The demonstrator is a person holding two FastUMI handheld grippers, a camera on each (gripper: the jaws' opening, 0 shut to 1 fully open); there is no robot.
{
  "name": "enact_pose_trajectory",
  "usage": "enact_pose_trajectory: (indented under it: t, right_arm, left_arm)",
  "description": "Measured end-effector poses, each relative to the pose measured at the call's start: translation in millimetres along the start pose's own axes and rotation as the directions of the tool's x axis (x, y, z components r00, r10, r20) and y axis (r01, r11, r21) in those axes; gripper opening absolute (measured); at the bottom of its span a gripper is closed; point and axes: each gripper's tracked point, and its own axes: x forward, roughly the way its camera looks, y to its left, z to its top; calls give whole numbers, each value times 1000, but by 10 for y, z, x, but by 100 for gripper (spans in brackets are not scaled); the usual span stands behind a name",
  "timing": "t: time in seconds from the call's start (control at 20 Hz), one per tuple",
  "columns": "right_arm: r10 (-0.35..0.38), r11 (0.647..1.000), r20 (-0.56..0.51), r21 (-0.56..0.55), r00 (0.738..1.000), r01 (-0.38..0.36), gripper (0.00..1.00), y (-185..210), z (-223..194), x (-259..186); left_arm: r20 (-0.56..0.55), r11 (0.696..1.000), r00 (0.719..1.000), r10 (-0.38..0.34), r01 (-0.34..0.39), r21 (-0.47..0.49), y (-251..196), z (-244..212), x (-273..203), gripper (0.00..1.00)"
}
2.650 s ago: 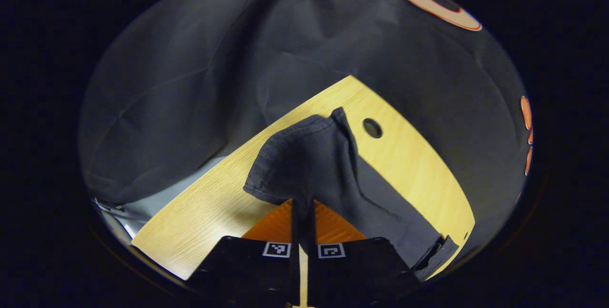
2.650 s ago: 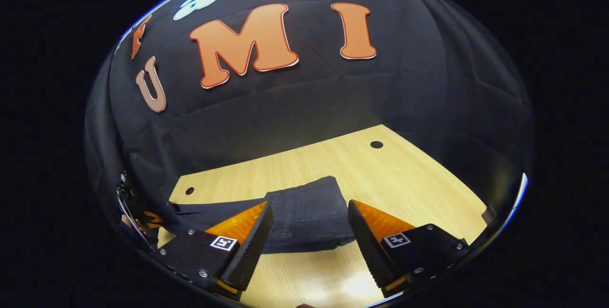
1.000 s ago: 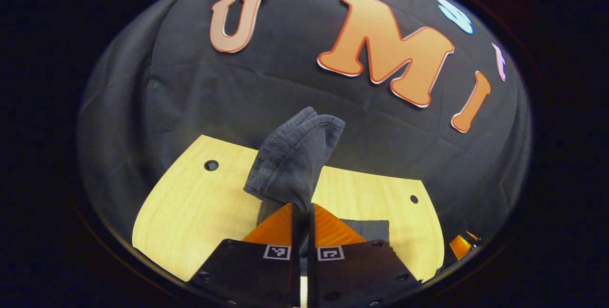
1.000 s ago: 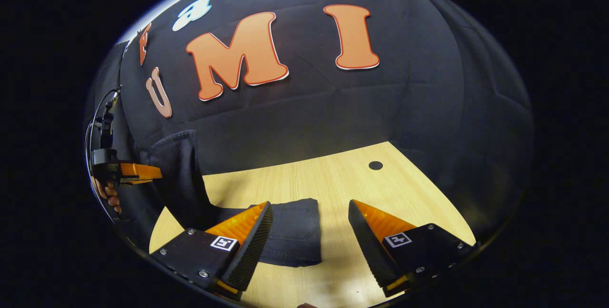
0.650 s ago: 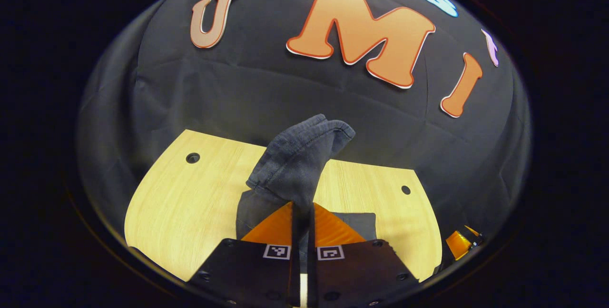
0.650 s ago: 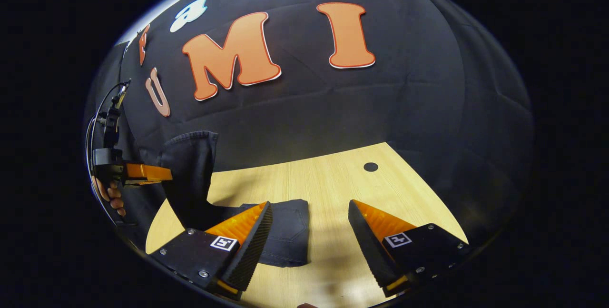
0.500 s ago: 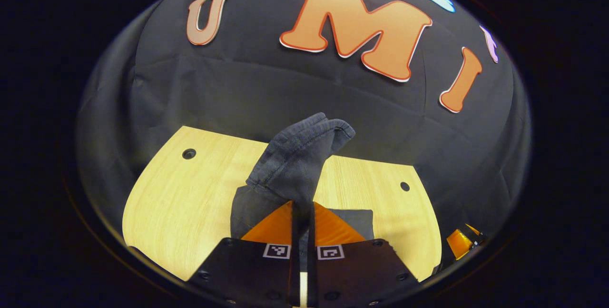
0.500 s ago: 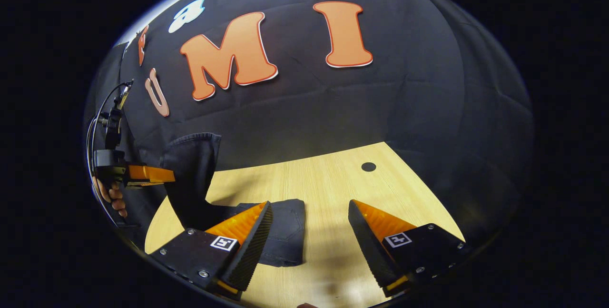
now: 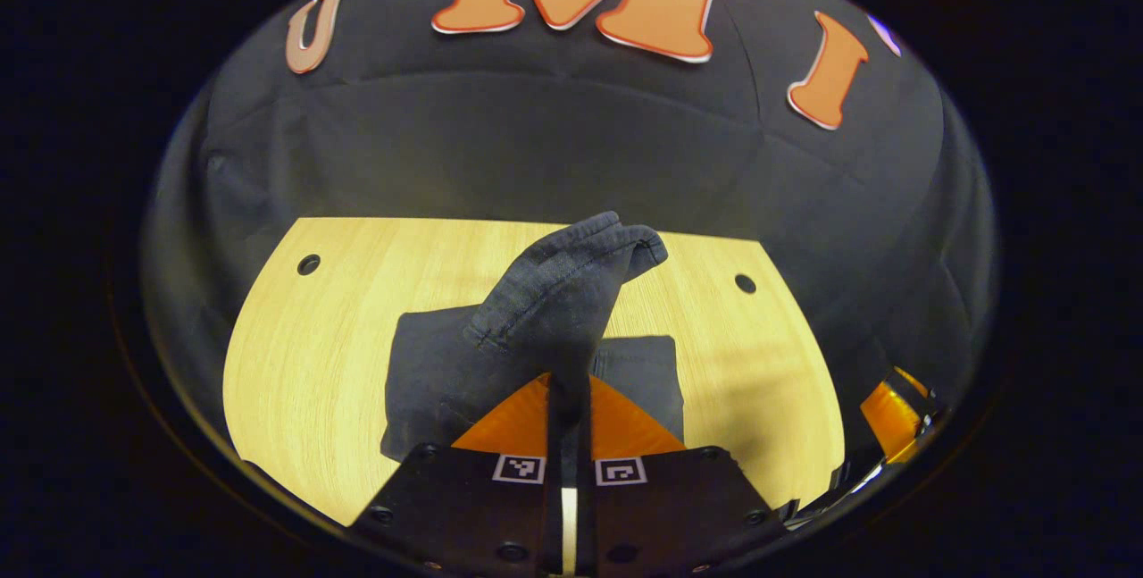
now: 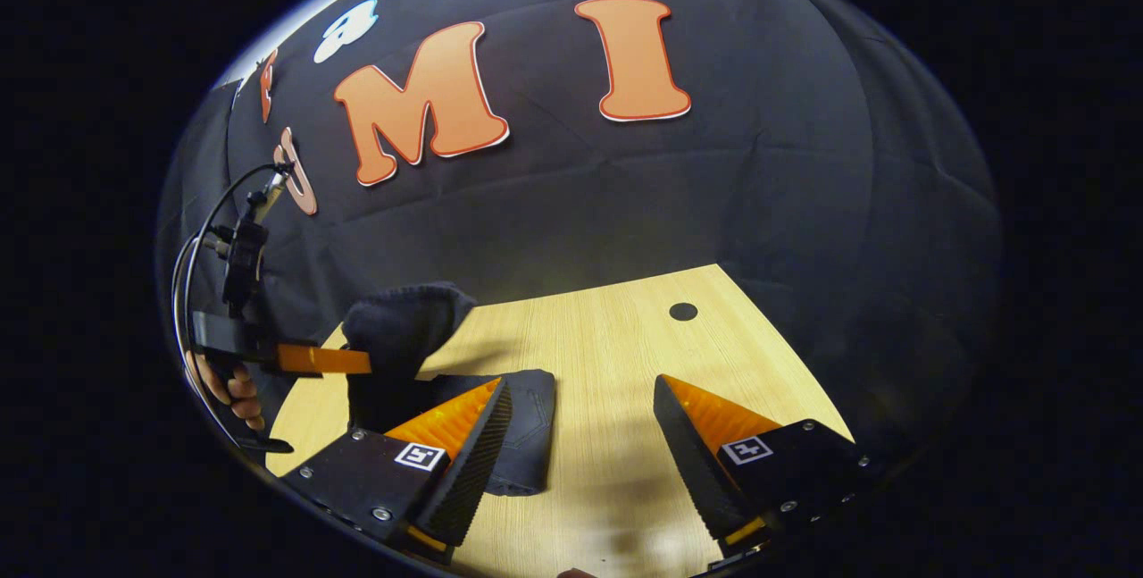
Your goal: Grasp the waist and the cuffs of the jeans and fold them to make the two legs overlap; first hold the waist and fold one-third of the jeans toward the cuffs, then hold the cuffs and fold the remaining one-third in the same direction to finish folding.
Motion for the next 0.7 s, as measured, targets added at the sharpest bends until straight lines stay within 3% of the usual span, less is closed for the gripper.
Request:
enact_pose_trajectory:
  t: [0.2,0.35,0.4,0.6,0.7]
  right_arm:
    - [13,1000,11,4,1000,-13,96,24,26,-28]
    - [21,1000,13,0,1000,-21,96,83,33,-45]
    - [29,1000,14,-1,999,-29,96,114,35,-66]
    - [41,999,41,-21,998,-41,96,237,98,-168]
    - [43,998,80,-40,996,-40,97,323,190,-246]
  left_arm:
    - [-67,998,998,-12,15,55,-160,-227,11,7]
    - [-40,988,988,-148,150,47,-505,-155,-154,22]
    - [-20,981,983,-183,184,67,-583,-112,-235,20]
    - [85,972,972,-217,208,111,-532,56,-596,60]
    - [166,976,965,-202,185,114,-382,166,-821,72]
